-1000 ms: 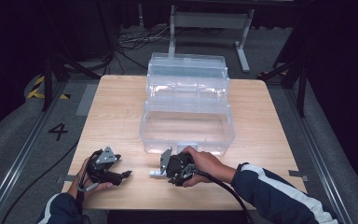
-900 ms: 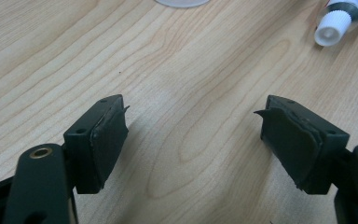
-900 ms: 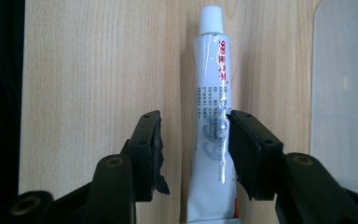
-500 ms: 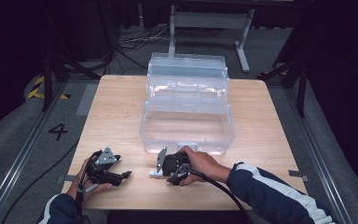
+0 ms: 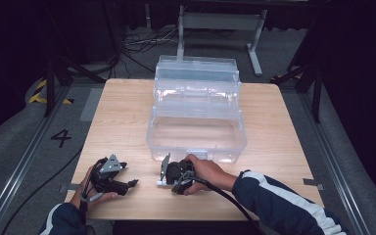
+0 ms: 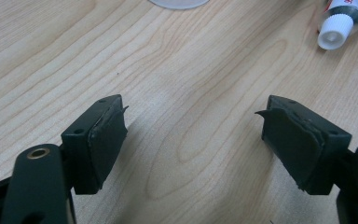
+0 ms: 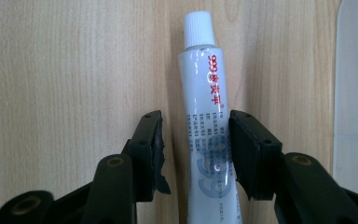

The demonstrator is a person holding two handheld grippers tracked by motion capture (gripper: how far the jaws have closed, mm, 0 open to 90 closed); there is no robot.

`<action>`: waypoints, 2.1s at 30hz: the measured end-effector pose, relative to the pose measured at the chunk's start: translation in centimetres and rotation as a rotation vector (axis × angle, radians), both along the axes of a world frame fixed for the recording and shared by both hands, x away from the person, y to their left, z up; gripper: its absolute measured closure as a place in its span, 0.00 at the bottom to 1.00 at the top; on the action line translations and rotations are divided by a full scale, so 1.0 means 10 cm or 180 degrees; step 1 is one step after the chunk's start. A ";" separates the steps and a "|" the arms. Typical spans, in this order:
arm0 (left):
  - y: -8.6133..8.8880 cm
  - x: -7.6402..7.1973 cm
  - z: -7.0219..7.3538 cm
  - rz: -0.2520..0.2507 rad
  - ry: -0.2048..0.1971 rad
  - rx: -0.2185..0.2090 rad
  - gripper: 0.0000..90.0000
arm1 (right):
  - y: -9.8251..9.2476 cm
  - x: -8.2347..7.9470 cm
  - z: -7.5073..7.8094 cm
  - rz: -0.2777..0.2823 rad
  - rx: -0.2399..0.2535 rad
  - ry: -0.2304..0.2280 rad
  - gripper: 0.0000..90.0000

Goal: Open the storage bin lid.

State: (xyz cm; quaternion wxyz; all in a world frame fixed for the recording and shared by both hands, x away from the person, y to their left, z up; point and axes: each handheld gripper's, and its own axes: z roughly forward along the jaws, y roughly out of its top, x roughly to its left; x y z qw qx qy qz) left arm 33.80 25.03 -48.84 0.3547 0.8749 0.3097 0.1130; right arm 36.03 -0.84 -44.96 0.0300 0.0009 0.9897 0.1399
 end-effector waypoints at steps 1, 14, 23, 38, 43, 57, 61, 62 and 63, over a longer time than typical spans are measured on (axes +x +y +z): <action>0.00 0.00 0.00 -0.0005 -0.0001 0.0003 0.24 | 0.01 0.00 0.00 -0.0019 -0.0015 0.0026 0.65; 0.00 0.01 0.00 -0.0013 0.0003 -0.0005 0.24 | 0.00 0.02 0.00 0.0038 0.0000 0.0163 0.79; 0.00 0.01 0.00 -0.0012 0.0003 -0.0007 0.24 | -0.09 0.02 0.06 0.0085 0.0065 0.0135 0.79; 0.00 0.01 0.00 -0.0013 0.0008 -0.0008 0.23 | -0.37 0.02 0.30 0.0018 0.0209 0.0068 0.79; 0.00 0.01 0.00 -0.0013 0.0009 -0.0008 0.23 | -0.44 0.01 0.36 0.0014 0.0227 0.0043 0.79; -0.01 0.01 0.00 -0.0008 0.0017 -0.0013 0.23 | -0.72 0.01 0.61 -0.0031 0.0318 0.0002 0.79; -0.01 0.02 0.00 -0.0004 0.0019 -0.0009 0.23 | -0.77 0.01 0.66 -0.0053 0.0309 -0.0028 0.79; -0.01 0.02 0.00 -0.0004 0.0012 -0.0004 0.23 | -0.79 0.02 0.68 -0.0061 0.0290 -0.0035 0.79; -0.01 0.02 0.00 -0.0004 0.0018 -0.0008 0.23 | -0.80 0.02 0.69 -0.0072 0.0296 -0.0041 0.79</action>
